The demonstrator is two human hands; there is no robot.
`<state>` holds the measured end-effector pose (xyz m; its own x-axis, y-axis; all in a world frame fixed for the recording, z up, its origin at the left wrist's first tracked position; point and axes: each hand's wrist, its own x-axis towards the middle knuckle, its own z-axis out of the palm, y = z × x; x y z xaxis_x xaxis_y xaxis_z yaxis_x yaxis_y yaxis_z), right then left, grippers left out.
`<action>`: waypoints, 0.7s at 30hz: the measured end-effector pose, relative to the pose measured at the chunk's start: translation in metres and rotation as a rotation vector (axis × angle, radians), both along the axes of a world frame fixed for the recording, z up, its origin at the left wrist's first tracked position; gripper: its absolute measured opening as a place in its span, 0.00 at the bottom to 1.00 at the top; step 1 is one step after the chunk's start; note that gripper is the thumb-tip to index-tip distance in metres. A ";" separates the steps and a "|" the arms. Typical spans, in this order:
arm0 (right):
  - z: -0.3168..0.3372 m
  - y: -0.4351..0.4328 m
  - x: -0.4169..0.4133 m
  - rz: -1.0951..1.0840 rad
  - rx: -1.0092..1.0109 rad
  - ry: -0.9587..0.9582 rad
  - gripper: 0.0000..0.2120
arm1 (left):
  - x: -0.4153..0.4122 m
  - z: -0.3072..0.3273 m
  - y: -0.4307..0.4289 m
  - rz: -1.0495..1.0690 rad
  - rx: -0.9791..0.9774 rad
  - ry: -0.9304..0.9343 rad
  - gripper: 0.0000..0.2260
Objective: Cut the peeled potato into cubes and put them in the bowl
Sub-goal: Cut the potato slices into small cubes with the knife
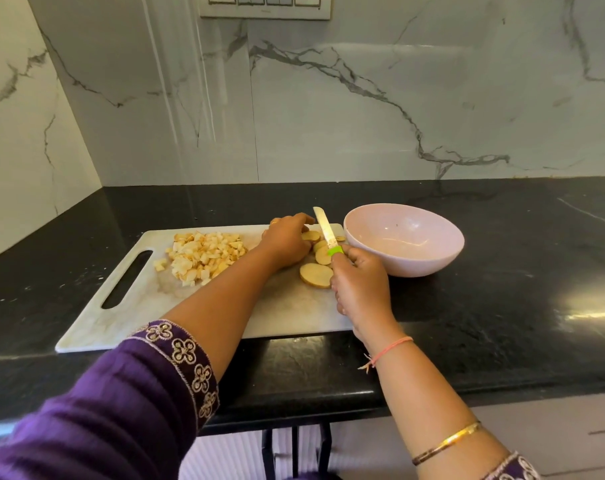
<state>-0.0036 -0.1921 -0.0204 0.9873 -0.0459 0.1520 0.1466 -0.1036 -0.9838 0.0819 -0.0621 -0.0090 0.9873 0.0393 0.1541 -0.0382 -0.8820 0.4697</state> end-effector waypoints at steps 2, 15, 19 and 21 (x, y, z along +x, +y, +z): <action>-0.002 -0.002 -0.001 -0.011 -0.001 0.003 0.13 | -0.003 -0.003 0.002 0.029 0.004 -0.047 0.20; -0.003 -0.004 0.002 -0.007 -0.056 -0.051 0.09 | -0.065 -0.009 0.016 0.051 -0.005 -0.181 0.22; -0.006 0.000 -0.001 0.003 -0.183 -0.099 0.09 | -0.076 -0.018 0.024 0.059 0.030 -0.184 0.23; -0.005 0.001 -0.003 0.025 -0.268 -0.139 0.09 | -0.080 -0.020 0.025 0.055 0.023 -0.192 0.24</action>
<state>-0.0069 -0.1916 -0.0252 0.9566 0.0378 0.2891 0.2835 -0.3516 -0.8922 0.0015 -0.0371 -0.0289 0.9363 0.0864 0.3404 -0.0767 -0.8956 0.4382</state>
